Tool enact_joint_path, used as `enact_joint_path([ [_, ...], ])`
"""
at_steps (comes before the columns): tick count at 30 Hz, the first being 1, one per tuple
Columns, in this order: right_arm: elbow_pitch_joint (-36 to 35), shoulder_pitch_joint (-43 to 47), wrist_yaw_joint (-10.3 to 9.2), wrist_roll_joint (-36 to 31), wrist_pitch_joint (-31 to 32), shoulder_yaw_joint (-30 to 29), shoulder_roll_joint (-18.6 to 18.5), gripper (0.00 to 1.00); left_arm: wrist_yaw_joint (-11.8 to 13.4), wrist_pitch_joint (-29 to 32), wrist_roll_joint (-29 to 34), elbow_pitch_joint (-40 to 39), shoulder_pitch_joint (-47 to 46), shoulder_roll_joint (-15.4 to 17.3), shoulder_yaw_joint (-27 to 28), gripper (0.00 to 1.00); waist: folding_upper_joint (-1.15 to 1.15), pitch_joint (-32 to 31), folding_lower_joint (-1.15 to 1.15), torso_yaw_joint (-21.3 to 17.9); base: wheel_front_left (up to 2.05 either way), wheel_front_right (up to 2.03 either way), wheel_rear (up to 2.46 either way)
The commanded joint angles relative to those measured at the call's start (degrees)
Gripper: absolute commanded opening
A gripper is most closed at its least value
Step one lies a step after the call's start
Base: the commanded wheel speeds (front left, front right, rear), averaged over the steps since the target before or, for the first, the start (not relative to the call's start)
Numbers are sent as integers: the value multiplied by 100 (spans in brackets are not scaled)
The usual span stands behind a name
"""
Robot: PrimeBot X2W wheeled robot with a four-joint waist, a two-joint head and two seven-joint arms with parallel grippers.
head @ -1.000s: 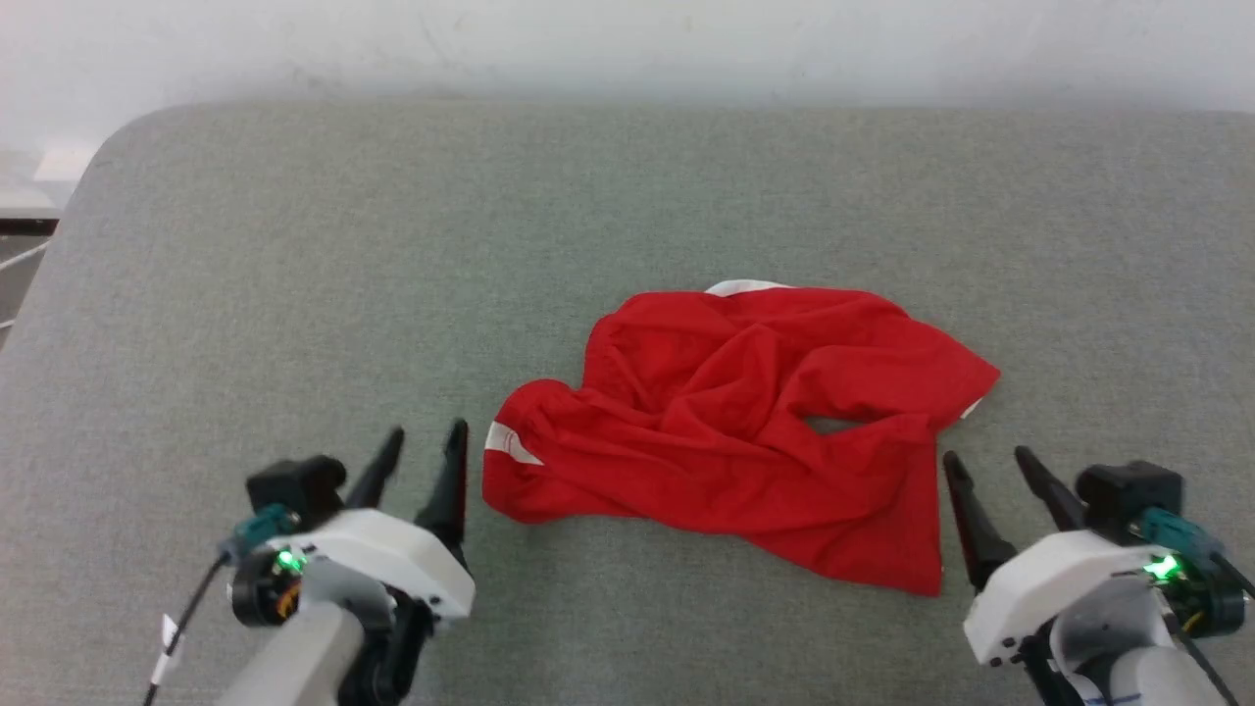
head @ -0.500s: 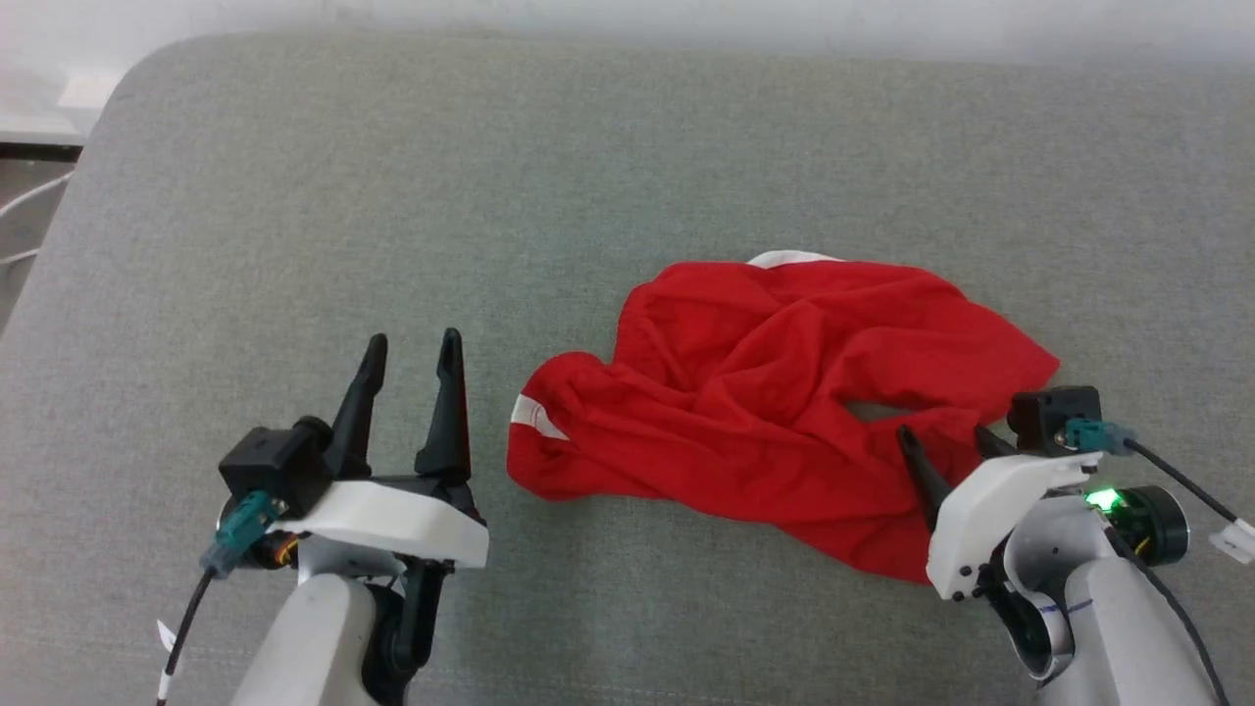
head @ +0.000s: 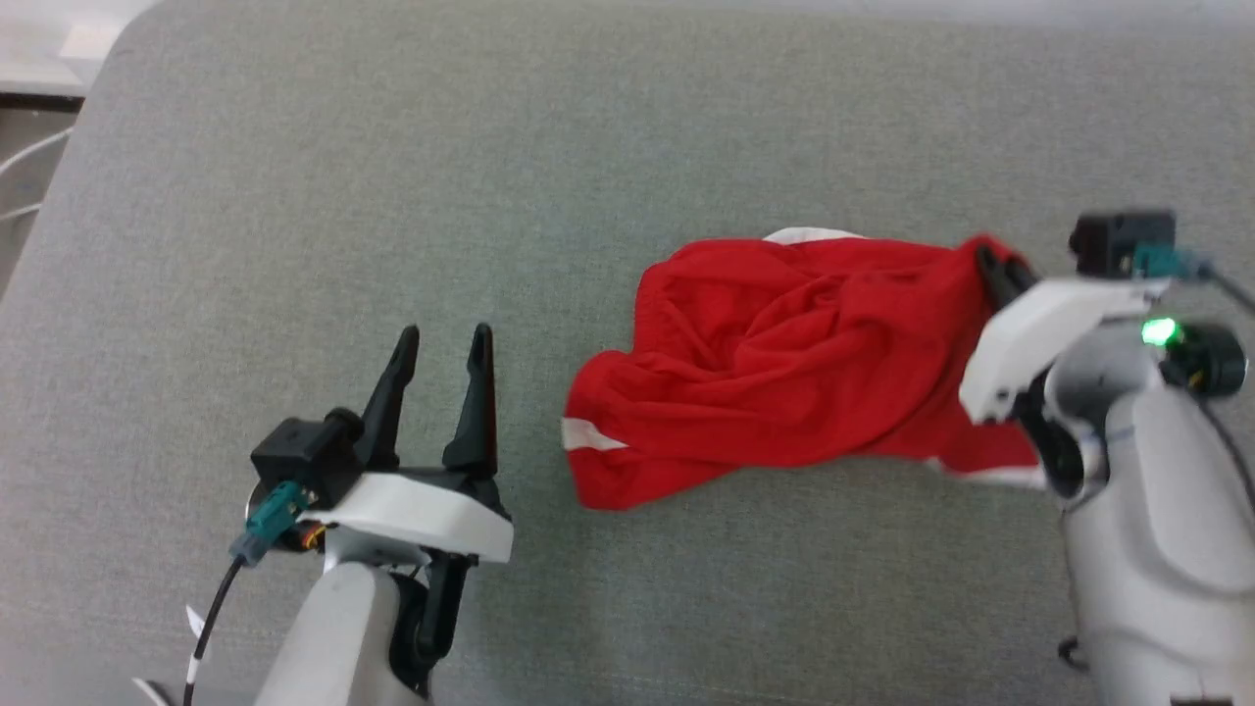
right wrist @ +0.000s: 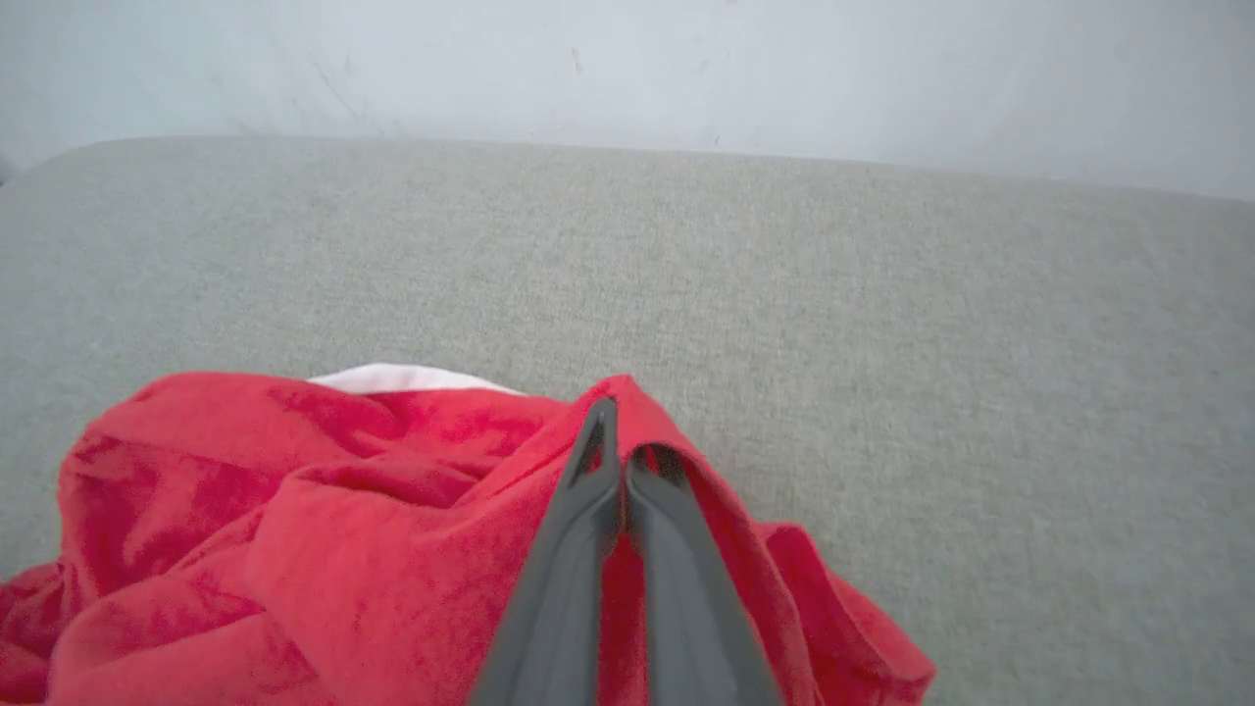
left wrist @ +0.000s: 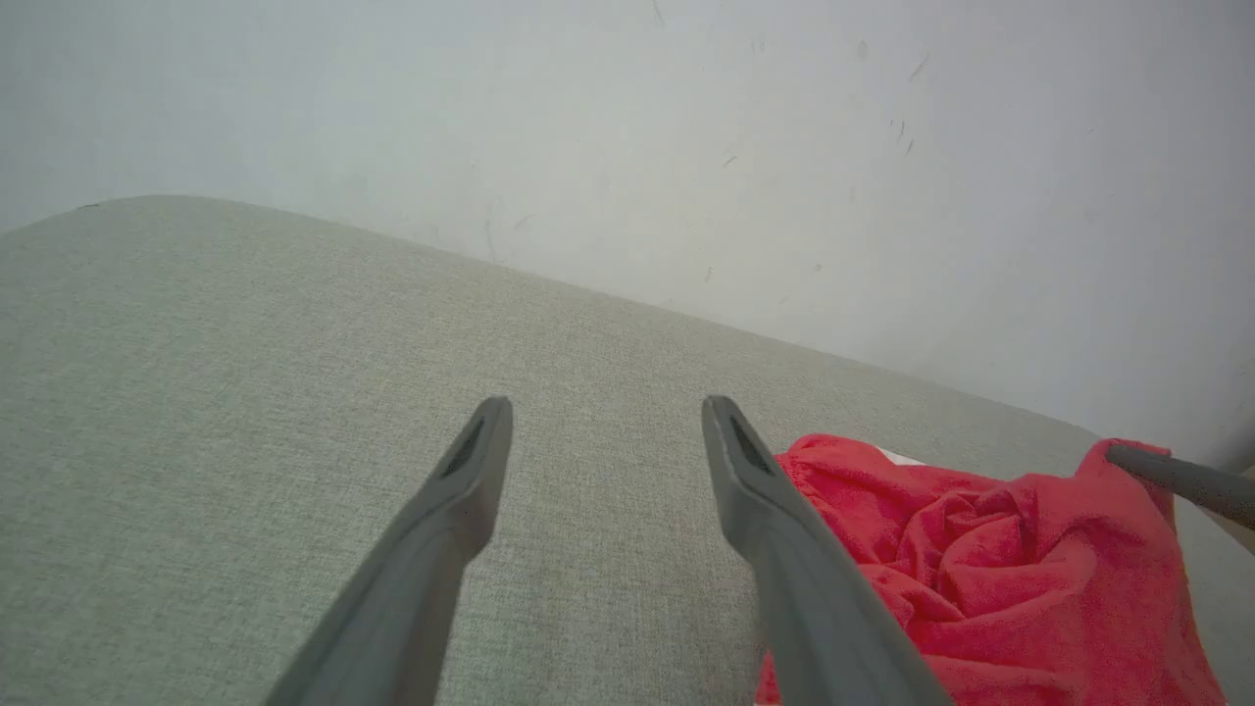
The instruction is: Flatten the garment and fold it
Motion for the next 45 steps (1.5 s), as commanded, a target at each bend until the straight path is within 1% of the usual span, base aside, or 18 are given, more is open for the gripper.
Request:
enact_joint_path([
  [1, 151, -331, -5, -48, -34, -68, 1, 0, -71, -27, 81, 24, -151, -48, 35, 100, 0, 152, -1, 99, 0, 0, 0],
  [5, 721, -955, -5, -131, 15, -192, 1, 0, -176, -27, 163, 74, -302, -141, 48, 100, 0, 327, -1, 222, 0, 0, 0],
  [6, 872, -1067, -5, -162, 39, -200, 1, 44, -198, -27, 176, 88, -334, -161, 54, 100, 0, 358, -1, 250, 0, 0, 0],
  [7, 996, -1155, -5, -175, 32, -208, 1, 100, -216, -27, 186, 103, -358, -179, 63, 100, 0, 373, -1, 271, 0, 0, 0],
  [11, 1225, -1262, -5, -155, -229, -257, 1, 100, -282, -27, 225, 153, -370, -230, 111, 100, 0, 338, -1, 282, 0, 0, 0],
  [15, 1038, -898, -5, 46, -570, -195, 1, 100, -355, -27, 315, 217, -259, -246, 138, 100, 0, 110, -1, 181, 0, 0, 0],
  [19, 399, -209, -5, 110, -1043, -14, 1, 100, -459, -27, 408, 321, -73, -167, 44, 100, 0, -172, -1, -11, 0, 0, 0],
  [22, -201, 400, -5, 176, -1435, 83, 1, 100, -532, 64, 448, 402, 69, -54, -165, 100, 0, -350, -1, -171, 0, 0, 0],
  [27, -1053, 1351, -5, 229, -1827, 100, 1, 100, -619, 636, 342, 408, 279, 141, -615, 100, 0, -475, -1, -396, 0, 0, 0],
  [31, -1413, 1849, -5, 334, -2094, 55, 1, 100, -634, 1190, 164, 420, 346, 268, -748, 100, 0, -495, -1, -534, 0, 0, 0],
  [34, -1458, 2092, -5, 498, -2199, -11, 1, 100, -545, 1471, 122, 444, 329, 312, -731, 100, 0, -491, -1, -602, 0, 0, 0],
  [38, -1421, 2221, -5, 629, -2248, 4, 1, 100, -293, 1773, 109, 504, 296, 353, -644, 100, 0, -474, -1, -711, 0, 0, 0],
  [40, -1413, 2233, -5, 639, -2251, 43, 1, 100, -209, 1886, 57, 510, 300, 352, -593, 100, 0, -463, -1, -759, 0, 0, 0],
  [41, -1414, 2232, -5, 644, -2251, 54, 1, 100, -201, 1962, 46, 509, 296, 365, -602, 97, 0, -455, -1, -776, 0, 0, 0],
  [42, -1416, 2229, -5, 643, -2247, 62, 1, 100, -207, 2043, 12, 509, 295, 371, -607, 45, 0, -448, -1, -790, 0, 0, 0],
  [43, -1418, 2222, -5, 643, -2241, 65, 1, 100, -216, 2110, -16, 502, 295, 380, -612, 12, 0, -438, -1, -804, 0, 0, 0],
  [44, -1419, 2212, -5, 638, -2232, 61, 1, 100, -232, 2177, -48, 495, 296, 390, -621, 0, 0, -427, -1, -814, 0, 0, 0],
  [45, -1418, 2201, -5, 628, -2220, 57, 1, 100, -250, 2222, -75, 478, 294, 400, -630, 0, 0, -417, -1, -819, 0, 0, 0],
])
